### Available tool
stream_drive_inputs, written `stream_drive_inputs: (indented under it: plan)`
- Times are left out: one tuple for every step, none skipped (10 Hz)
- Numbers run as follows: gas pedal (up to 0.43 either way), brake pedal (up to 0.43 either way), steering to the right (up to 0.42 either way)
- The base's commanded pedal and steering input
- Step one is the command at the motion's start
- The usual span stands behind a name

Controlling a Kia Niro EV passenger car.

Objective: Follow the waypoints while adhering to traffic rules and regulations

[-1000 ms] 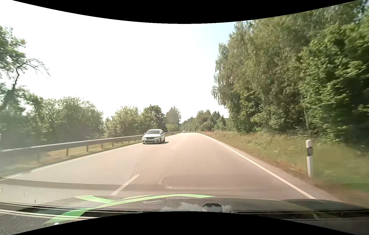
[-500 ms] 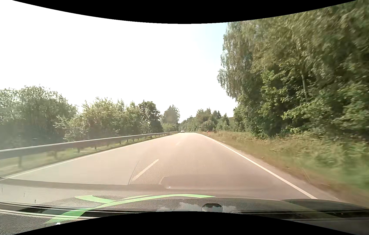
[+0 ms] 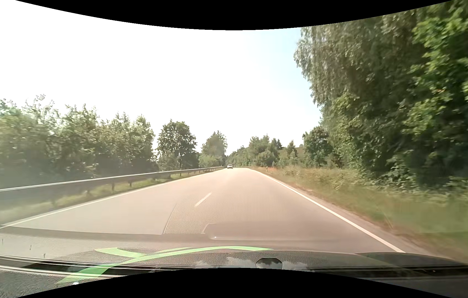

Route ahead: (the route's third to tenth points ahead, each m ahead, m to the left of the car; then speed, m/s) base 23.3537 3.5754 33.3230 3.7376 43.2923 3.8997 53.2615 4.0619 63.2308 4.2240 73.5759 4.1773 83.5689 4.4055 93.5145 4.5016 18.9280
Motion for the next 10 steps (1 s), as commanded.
stream_drive_inputs:
  plan:
    - [0.398, 0.0, -0.002]
    - [0.398, 0.0, -0.002]
    - [0.39, 0.0, -0.003]
    - [0.39, 0.0, -0.003]
    - [0.39, 0.0, -0.003]
    - [0.398, 0.0, -0.003]
    - [0.398, 0.0, -0.003]
    - [0.398, 0.0, -0.004]
    - [0.398, 0.0, -0.004]
    - [0.398, 0.0, -0.004]
